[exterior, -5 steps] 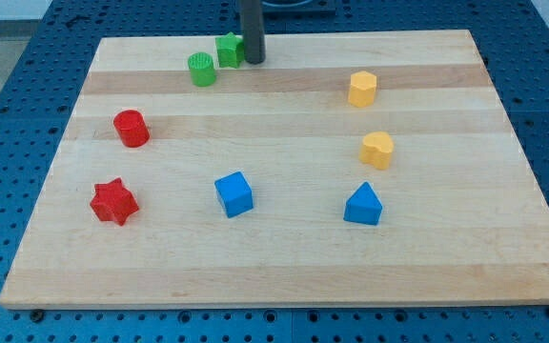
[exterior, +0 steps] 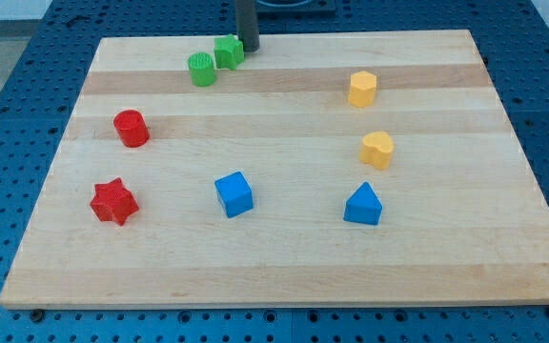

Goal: Slide the green star to the top of green circle

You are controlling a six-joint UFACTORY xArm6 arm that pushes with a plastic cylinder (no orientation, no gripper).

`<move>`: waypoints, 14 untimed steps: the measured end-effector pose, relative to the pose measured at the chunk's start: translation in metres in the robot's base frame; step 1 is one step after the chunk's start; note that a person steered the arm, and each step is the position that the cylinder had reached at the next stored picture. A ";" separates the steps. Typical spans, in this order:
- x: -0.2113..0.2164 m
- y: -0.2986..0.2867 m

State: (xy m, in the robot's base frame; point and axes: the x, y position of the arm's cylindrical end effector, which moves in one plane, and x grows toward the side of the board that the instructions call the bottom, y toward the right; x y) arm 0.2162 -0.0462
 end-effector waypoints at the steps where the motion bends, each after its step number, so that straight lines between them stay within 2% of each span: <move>1: 0.008 0.025; 4: 0.020 -0.036; 6: 0.012 -0.022; 8: -0.023 -0.026; 9: -0.024 -0.026; 11: -0.013 -0.065; 13: -0.003 -0.065; 14: -0.014 -0.054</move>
State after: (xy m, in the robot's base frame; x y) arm 0.2025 -0.1003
